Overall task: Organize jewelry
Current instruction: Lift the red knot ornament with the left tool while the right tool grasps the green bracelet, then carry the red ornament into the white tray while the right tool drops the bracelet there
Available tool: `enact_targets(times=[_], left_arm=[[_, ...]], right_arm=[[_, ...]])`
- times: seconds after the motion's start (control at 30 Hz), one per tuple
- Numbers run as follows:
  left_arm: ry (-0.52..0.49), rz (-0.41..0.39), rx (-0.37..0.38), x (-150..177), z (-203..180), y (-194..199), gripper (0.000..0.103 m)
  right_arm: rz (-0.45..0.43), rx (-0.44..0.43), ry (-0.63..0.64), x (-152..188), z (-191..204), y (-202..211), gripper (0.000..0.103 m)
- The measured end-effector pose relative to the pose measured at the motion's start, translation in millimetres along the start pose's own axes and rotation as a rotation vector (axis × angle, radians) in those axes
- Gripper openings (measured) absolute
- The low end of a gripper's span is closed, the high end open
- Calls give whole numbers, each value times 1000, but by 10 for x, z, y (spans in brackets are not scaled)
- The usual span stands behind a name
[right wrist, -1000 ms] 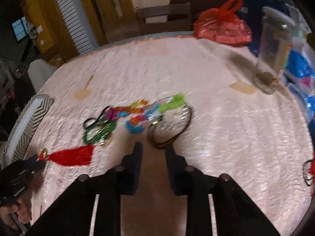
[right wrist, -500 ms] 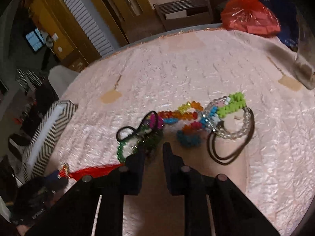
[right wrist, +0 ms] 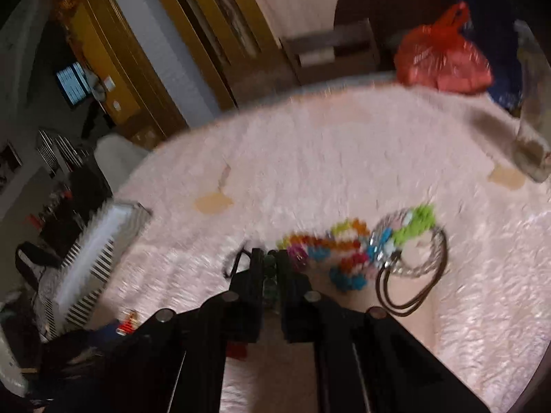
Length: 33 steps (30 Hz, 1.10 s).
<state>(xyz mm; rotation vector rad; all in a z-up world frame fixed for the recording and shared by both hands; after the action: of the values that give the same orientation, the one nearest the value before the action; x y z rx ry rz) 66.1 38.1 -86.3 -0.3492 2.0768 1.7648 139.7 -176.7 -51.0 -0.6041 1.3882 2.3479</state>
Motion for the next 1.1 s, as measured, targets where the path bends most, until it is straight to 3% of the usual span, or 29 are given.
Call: enact_targets(times=[0.17,0.37,0.53,0.7,1.1], left_arm=[[3,-1,4,-5,6,0,35],[-13,13,-8,1,-17,15,35],[20,3,37,24,97,286,35],[-7,-83,44,7,166,841,35],[-4,-181,40,-146,371,1408,34]], right_arm=[[-86,-92,-32,17,10,484,8],[-108,-103,-24,80,37,807,8],[-69,-27,-32,269,90,858,8],[-25,60,-30,513,181,834,8],[-47,72,34,642,607,1001,8]])
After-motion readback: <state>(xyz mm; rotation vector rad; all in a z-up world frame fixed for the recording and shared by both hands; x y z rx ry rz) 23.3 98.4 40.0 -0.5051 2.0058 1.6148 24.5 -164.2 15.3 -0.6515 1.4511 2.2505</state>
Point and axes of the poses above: each gripper's, at about its wrist camera, not at the fingertips, and y roughly against the way its jaws point, z to its left, x to its underside, the point moved 3 cm from there along -y, roughly the way its jaws point, and after that the axes turned 14 degrees about z, right-handed, at the moved point
